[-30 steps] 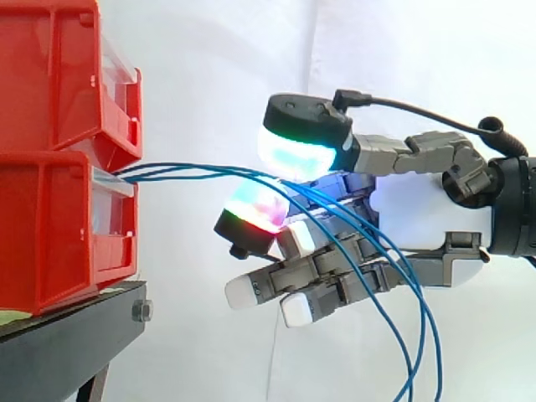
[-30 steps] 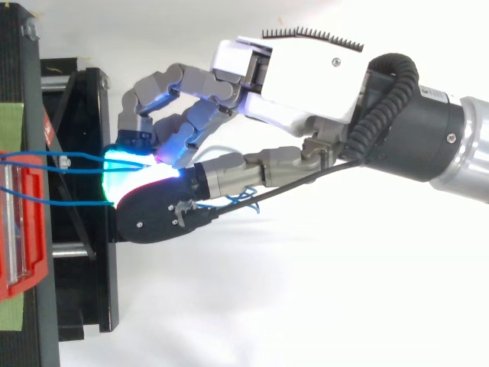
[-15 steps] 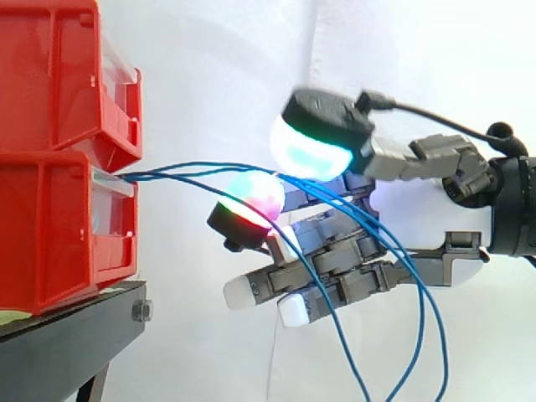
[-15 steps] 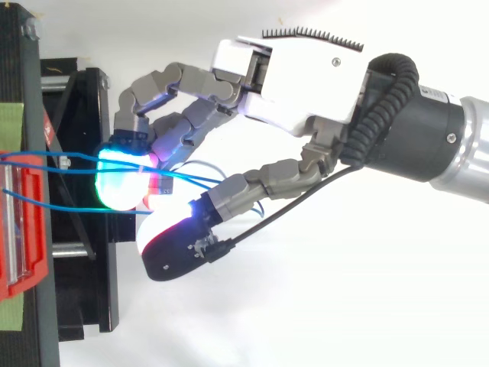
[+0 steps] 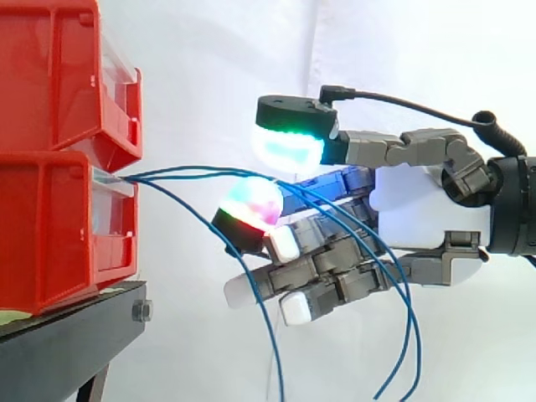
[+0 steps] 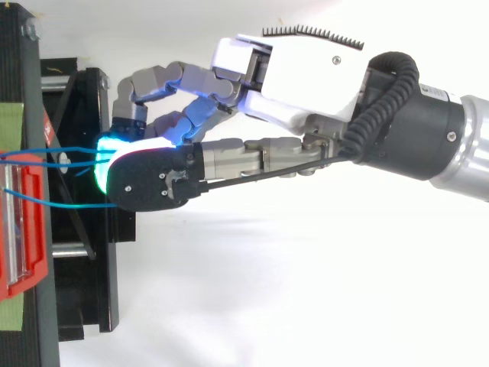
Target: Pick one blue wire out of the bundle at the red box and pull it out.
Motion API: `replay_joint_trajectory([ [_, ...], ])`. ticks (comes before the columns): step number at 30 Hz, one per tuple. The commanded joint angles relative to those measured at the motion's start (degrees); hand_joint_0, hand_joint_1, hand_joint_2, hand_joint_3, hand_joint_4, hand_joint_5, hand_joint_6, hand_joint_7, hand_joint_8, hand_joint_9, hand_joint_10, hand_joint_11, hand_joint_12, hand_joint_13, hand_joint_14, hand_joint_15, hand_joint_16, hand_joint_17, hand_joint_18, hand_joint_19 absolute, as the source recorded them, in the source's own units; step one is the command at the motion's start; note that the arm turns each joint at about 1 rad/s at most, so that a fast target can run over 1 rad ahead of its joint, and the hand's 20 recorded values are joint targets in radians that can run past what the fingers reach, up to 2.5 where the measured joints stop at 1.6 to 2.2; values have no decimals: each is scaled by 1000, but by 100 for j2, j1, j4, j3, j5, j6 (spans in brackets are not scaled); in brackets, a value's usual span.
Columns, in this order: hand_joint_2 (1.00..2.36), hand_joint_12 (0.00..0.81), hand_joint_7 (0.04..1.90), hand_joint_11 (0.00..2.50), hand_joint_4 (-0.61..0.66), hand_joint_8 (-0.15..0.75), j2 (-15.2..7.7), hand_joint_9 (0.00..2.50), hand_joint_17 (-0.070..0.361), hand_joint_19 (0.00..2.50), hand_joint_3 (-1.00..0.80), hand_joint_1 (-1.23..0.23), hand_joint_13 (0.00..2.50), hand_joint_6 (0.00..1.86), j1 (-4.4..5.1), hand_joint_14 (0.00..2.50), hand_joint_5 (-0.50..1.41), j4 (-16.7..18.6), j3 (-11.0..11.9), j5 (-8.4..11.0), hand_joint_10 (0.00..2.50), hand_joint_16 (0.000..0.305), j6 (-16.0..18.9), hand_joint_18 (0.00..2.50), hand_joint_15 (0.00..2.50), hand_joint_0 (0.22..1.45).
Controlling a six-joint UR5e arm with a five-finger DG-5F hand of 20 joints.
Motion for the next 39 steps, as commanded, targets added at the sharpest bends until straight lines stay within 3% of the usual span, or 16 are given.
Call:
replay_joint_trajectory([
  [1,1021,458,1243,720,289,370,0,1017,131,505,-172,-557,661,618,1,10,-83,0,-6,0,20,58,-6,747,310,595],
  [9,1018,466,1282,740,304,382,0,1013,135,499,-217,-640,663,647,1,10,-93,0,3,0,19,60,-6,756,313,559],
  [12,1017,469,1164,745,312,386,0,1009,135,498,-238,-651,667,722,-8,10,-110,0,20,0,17,60,-6,759,313,553],
  [17,1016,496,1117,738,322,411,0,1032,148,494,-183,-555,682,812,-26,10,-126,0,20,0,16,66,-15,795,314,541],
  [22,1017,467,1142,685,315,375,0,1031,140,526,-243,-457,661,742,-35,10,-94,-26,38,0,19,62,-23,742,315,551],
  [24,1018,474,1103,664,335,383,0,1043,141,523,-193,-471,675,738,-35,10,-91,-26,47,0,18,63,-41,753,312,573],
  [28,1017,496,1193,674,387,400,0,1068,151,487,-79,-550,716,652,-35,9,-66,-26,47,0,15,67,-59,831,298,589],
  [39,1016,513,1214,767,379,418,0,1103,158,478,-47,-631,742,664,-35,10,-66,-26,56,0,15,70,-67,878,321,572],
])
